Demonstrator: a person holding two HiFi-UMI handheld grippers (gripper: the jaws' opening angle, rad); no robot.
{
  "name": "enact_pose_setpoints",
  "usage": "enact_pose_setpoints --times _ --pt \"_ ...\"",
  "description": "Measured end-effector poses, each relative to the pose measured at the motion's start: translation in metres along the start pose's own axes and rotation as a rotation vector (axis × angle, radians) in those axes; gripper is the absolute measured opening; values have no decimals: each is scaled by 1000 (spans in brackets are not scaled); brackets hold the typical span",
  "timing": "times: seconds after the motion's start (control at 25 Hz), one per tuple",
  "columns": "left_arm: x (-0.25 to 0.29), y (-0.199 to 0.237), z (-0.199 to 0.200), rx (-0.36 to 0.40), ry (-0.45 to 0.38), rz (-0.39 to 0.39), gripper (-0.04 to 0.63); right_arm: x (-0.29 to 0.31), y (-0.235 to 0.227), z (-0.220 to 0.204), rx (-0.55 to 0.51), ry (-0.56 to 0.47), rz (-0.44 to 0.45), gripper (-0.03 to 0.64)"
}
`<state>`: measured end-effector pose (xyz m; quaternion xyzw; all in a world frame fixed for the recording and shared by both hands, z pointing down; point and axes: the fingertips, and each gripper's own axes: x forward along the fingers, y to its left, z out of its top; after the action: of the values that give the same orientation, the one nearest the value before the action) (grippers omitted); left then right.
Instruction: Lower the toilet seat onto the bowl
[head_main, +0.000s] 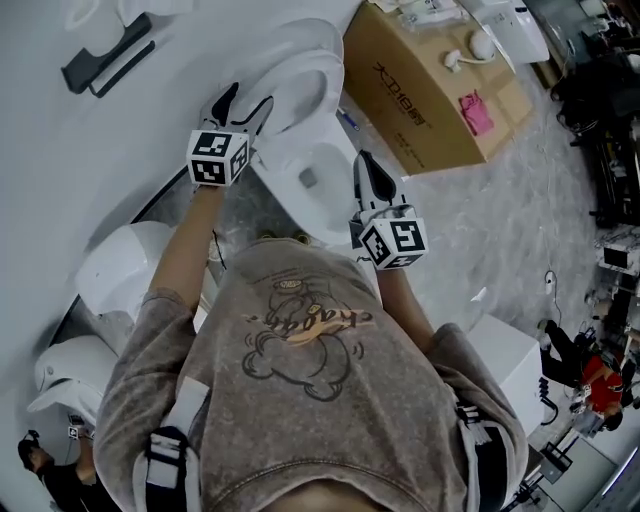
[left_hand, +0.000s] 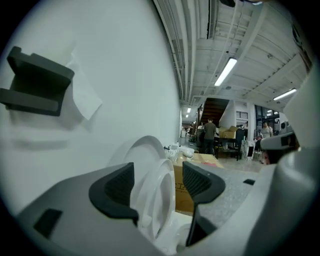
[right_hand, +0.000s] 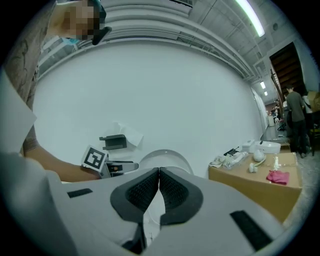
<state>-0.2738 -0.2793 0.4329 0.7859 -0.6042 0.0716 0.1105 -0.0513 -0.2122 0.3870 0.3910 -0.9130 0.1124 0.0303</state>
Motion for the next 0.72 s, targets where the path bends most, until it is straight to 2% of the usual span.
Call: enact_pose_setpoints --times 0.16,0.32,0.44,0.56,0.6,0.68,0.72 --pt "40 11 -21 41 65 0 301 -6 -14 -7 9 16 -35 28" --pt "65 16 -38 50 119 -2 301 -15 -24 -12 19 25 -70 28" --pt "78 17 -50 42 164 -22 300 -20 -27 -15 31 29 -90 28" --pt "83 19 -57 1 191 -42 296 -23 -29 -15 58 23 -101 28" --pt "83 19 -58 -8 197 -44 285 -24 -28 -14 61 21 -103 28" --pt "83 20 -62 -14 206 -42 200 -25 -28 -14 66 20 -107 28" --pt "82 21 -62 -15 205 -38 182 -24 -28 -15 67 21 -109 28"
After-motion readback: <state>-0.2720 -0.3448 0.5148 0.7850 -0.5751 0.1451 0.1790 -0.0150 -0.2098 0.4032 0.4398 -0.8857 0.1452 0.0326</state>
